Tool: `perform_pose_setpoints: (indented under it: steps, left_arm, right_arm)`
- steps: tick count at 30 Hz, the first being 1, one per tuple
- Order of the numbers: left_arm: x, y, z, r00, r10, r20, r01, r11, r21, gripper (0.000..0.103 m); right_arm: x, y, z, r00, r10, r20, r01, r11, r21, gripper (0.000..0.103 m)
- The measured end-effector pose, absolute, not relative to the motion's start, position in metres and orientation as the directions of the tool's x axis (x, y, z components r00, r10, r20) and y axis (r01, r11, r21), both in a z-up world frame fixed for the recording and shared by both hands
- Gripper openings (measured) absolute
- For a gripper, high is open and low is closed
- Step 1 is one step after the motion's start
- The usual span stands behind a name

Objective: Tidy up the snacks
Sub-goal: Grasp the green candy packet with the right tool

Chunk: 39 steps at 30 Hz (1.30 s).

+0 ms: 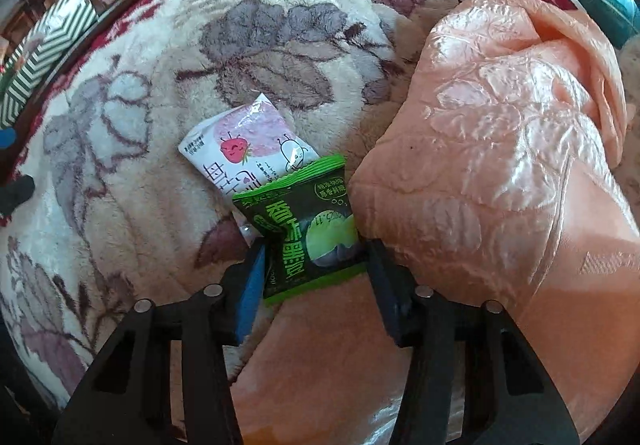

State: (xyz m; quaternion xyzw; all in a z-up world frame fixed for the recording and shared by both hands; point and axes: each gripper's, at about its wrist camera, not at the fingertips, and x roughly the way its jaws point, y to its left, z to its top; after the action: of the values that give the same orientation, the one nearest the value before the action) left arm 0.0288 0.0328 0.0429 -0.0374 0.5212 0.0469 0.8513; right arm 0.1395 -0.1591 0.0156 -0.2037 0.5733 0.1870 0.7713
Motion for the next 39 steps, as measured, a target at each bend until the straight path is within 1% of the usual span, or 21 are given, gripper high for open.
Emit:
perform_pose_setpoints:
  steps: [5, 6, 9, 10, 14, 20, 27, 29, 30, 31, 35, 39]
  left_arm:
    - [0.030, 0.028, 0.045, 0.455, 0.028, -0.890, -0.105, 0.994, -0.023, 0.096]
    - [0.030, 0.028, 0.045, 0.454, 0.027, -0.890, -0.104, 0.994, -0.022, 0.096]
    - [0.030, 0.028, 0.044, 0.450, 0.033, -0.893, -0.107, 0.994, -0.017, 0.096]
    - [0.030, 0.029, 0.044, 0.449, 0.034, -0.893, -0.109, 0.994, -0.017, 0.096]
    - [0.030, 0.031, 0.044, 0.449, 0.038, -0.893, -0.115, 0.993, -0.016, 0.096]
    - [0.029, 0.028, 0.041, 0.445, 0.037, -0.895, -0.107, 0.994, -0.012, 0.096]
    - [0.029, 0.026, 0.039, 0.439, 0.039, -0.898, -0.103, 0.995, -0.007, 0.096]
    - [0.028, 0.025, 0.039, 0.439, 0.040, -0.897, -0.101, 0.995, -0.005, 0.096]
    - [0.028, 0.026, 0.039, 0.440, 0.039, -0.897, -0.102, 0.995, -0.006, 0.096]
    - [0.029, 0.026, 0.040, 0.440, 0.039, -0.897, -0.102, 0.995, -0.007, 0.096]
    - [0.031, 0.024, 0.042, 0.446, 0.030, -0.894, -0.097, 0.995, -0.015, 0.096]
    - [0.041, 0.018, 0.046, 0.445, -0.019, -0.895, -0.086, 0.994, -0.064, 0.096]
  right_arm:
    - [0.127, -0.163, 0.017, 0.236, 0.094, -0.967, -0.538, 0.842, -0.050, 0.046]
    - [0.123, -0.164, 0.019, 0.242, 0.093, -0.966, -0.542, 0.838, -0.055, 0.047]
    - [0.121, -0.163, 0.020, 0.233, 0.098, -0.968, -0.542, 0.839, -0.045, 0.056]
    - [0.120, -0.160, 0.022, 0.235, 0.104, -0.966, -0.543, 0.839, -0.042, 0.056]
    - [0.121, -0.154, 0.027, 0.268, 0.092, -0.959, -0.545, 0.835, -0.073, 0.056]
    - [0.133, -0.152, 0.022, 0.273, 0.092, -0.958, -0.552, 0.830, -0.077, 0.056]
    - [0.145, -0.150, 0.016, 0.243, 0.131, -0.961, -0.544, 0.839, -0.023, 0.056]
    - [0.148, -0.151, 0.013, 0.231, 0.150, -0.961, -0.533, 0.846, 0.005, 0.054]
    - [0.148, -0.152, 0.013, 0.231, 0.159, -0.960, -0.522, 0.853, 0.016, 0.046]
    - [0.147, -0.153, 0.013, 0.233, 0.166, -0.958, -0.511, 0.859, 0.025, 0.043]
    - [0.130, -0.159, 0.022, 0.260, 0.178, -0.949, -0.502, 0.864, 0.024, 0.042]
    - [0.105, -0.174, 0.037, 0.298, 0.208, -0.932, -0.471, 0.881, 0.046, 0.042]
